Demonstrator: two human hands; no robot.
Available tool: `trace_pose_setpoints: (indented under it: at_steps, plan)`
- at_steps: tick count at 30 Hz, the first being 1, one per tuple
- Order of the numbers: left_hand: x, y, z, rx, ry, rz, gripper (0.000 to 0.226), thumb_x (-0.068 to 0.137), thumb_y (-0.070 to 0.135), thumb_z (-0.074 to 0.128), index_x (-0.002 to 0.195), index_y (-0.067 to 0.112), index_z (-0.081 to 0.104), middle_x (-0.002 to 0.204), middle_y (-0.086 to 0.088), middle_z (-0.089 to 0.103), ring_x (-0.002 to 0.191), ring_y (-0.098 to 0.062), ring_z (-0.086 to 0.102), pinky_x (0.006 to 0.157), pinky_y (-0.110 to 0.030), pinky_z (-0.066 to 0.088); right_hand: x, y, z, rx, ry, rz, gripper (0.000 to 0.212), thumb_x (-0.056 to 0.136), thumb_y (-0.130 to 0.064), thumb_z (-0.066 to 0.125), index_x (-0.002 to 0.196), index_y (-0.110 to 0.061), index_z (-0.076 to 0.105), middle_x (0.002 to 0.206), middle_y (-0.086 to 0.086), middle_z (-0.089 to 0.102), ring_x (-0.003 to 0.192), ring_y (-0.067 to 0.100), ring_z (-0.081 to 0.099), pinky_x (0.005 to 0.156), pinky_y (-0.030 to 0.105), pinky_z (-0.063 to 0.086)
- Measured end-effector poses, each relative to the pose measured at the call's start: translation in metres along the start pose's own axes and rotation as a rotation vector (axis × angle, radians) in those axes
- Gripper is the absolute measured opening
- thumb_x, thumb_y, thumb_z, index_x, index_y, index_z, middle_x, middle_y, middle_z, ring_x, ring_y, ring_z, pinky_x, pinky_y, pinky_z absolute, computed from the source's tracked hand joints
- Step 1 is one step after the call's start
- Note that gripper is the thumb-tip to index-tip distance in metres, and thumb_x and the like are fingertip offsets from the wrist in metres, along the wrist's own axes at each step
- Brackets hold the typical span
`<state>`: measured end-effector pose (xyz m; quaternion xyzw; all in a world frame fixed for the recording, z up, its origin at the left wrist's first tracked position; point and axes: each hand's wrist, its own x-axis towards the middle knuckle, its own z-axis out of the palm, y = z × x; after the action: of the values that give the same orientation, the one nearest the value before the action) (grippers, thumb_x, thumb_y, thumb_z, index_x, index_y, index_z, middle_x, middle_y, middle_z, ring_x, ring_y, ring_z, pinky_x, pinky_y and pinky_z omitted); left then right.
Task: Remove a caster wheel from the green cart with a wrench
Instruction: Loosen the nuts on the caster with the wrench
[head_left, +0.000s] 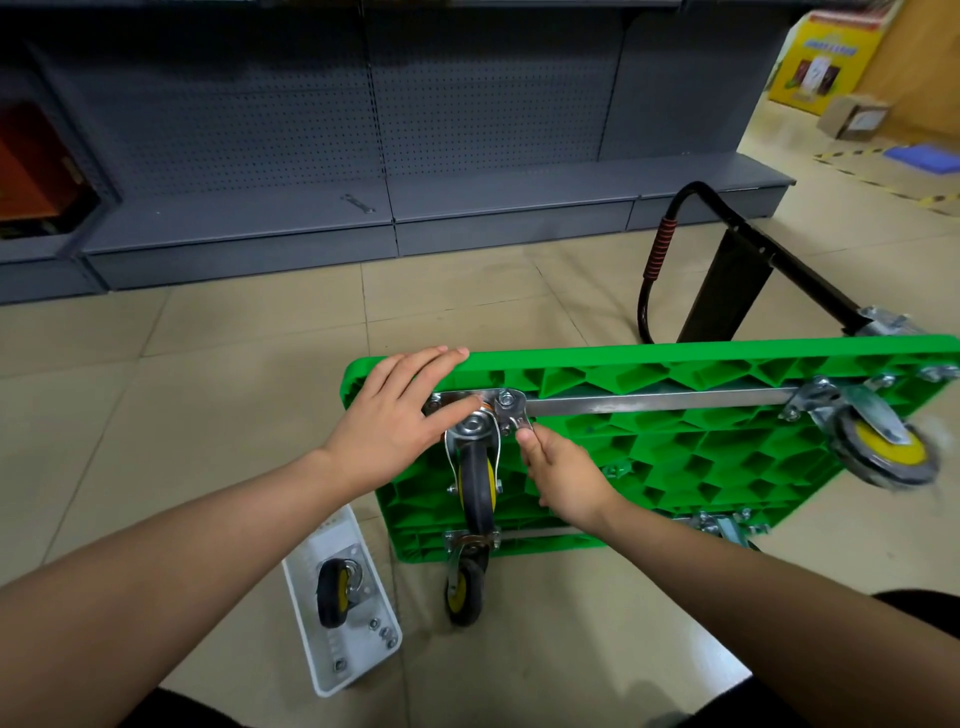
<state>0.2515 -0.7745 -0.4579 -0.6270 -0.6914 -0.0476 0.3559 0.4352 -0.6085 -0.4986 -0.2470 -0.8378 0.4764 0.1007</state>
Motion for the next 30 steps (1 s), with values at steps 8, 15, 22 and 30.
trace_pose_setpoints:
  at_steps: [8, 15, 22, 30]
  plan:
    - [0.0, 0.001, 0.001, 0.008, 0.007, 0.002, 0.054, 0.09, 0.017, 0.073, 0.14, 0.032, 0.058, 0.155, -0.017, 0.044, 0.137, -0.038, 0.047, 0.107, -0.049, 0.036, 0.009, -0.001, -0.027, -0.245, -0.053, -0.056, 0.034, 0.107, -0.044, 0.036, 0.093, -0.016, 0.048, 0.078, 0.015, 0.058, 0.068, 0.026, 0.051, 0.07, 0.042, 0.048]
    - [0.0, 0.0, 0.001, 0.005, 0.024, 0.01, 0.051, 0.092, 0.016, 0.07, 0.139, 0.031, 0.058, 0.154, -0.018, 0.045, 0.137, -0.038, 0.047, 0.106, -0.049, 0.036, 0.015, -0.01, -0.053, -0.542, -0.09, -0.086, 0.035, 0.105, -0.055, 0.03, 0.098, -0.025, 0.048, 0.084, 0.011, 0.062, 0.084, 0.037, 0.059, 0.075, 0.044, 0.051]
    - [-0.001, 0.001, -0.001, 0.008, 0.011, 0.015, 0.053, 0.091, 0.02, 0.072, 0.141, 0.033, 0.057, 0.155, -0.017, 0.044, 0.138, -0.038, 0.046, 0.107, -0.048, 0.037, 0.001, 0.001, -0.04, -0.243, -0.07, -0.154, 0.036, 0.105, -0.048, 0.036, 0.078, -0.025, 0.04, 0.069, -0.001, 0.05, 0.064, 0.014, 0.046, 0.066, 0.036, 0.042]
    - [-0.002, 0.001, 0.001, 0.015, -0.002, 0.014, 0.052, 0.092, 0.02, 0.071, 0.14, 0.033, 0.057, 0.156, -0.016, 0.042, 0.14, -0.036, 0.045, 0.108, -0.047, 0.036, -0.006, 0.008, -0.002, 0.247, -0.101, 0.054, 0.037, 0.108, -0.041, 0.035, 0.082, -0.017, 0.044, 0.055, -0.008, 0.034, 0.05, 0.014, 0.031, 0.052, 0.034, 0.03]
